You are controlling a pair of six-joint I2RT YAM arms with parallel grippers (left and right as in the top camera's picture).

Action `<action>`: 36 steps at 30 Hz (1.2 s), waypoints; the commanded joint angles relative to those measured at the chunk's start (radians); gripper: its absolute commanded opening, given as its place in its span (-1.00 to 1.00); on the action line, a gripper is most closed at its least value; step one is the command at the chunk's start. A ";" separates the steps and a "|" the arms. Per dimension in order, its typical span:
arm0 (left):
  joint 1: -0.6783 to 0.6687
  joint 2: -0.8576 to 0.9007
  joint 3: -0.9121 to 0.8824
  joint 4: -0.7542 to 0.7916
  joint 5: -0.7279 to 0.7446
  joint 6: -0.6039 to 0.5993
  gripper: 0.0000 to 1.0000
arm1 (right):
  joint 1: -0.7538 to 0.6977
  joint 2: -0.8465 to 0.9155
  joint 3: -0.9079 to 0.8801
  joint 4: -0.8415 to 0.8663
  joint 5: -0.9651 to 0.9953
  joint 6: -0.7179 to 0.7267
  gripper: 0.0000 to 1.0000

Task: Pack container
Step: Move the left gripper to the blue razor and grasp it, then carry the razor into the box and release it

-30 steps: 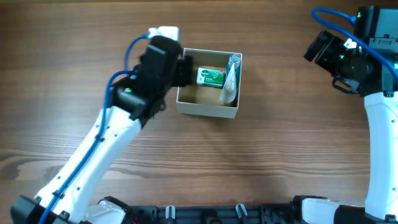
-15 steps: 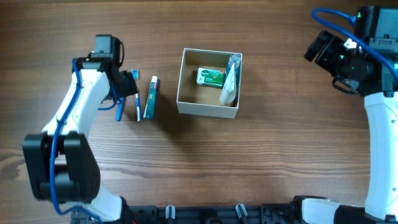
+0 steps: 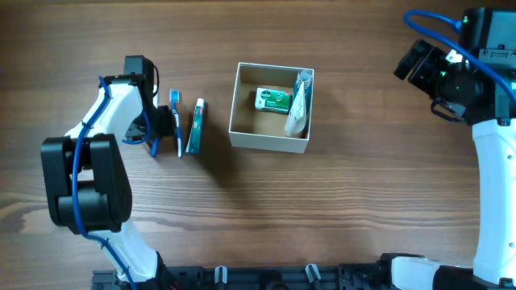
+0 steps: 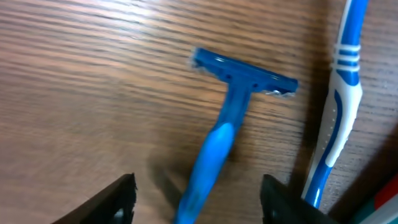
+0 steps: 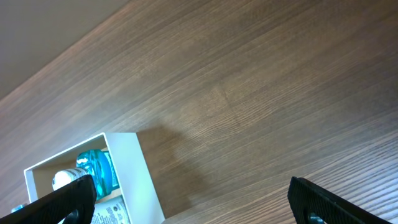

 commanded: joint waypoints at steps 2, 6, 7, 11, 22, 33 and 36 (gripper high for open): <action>0.006 0.038 -0.006 0.016 0.050 0.068 -0.02 | -0.002 0.010 0.006 0.002 -0.006 0.002 0.99; 0.007 0.038 -0.006 0.031 0.050 0.067 -0.31 | -0.002 0.010 0.006 0.002 -0.005 0.002 1.00; 0.007 0.038 -0.006 0.032 0.050 0.067 -0.41 | -0.002 0.010 0.006 0.002 -0.006 0.002 1.00; 0.008 0.038 -0.006 0.031 0.050 0.067 -0.92 | -0.002 0.010 0.006 0.002 -0.006 0.002 0.99; -0.010 -0.061 0.056 -0.140 0.060 0.006 -0.92 | -0.002 0.010 0.006 0.002 -0.006 0.001 0.99; -0.318 -0.356 0.222 -0.129 0.174 -0.073 -0.92 | -0.002 0.010 0.006 0.002 -0.005 0.002 1.00; -0.426 -0.341 0.222 0.013 0.174 -0.103 -0.92 | -0.002 0.010 0.006 0.002 -0.006 0.002 0.99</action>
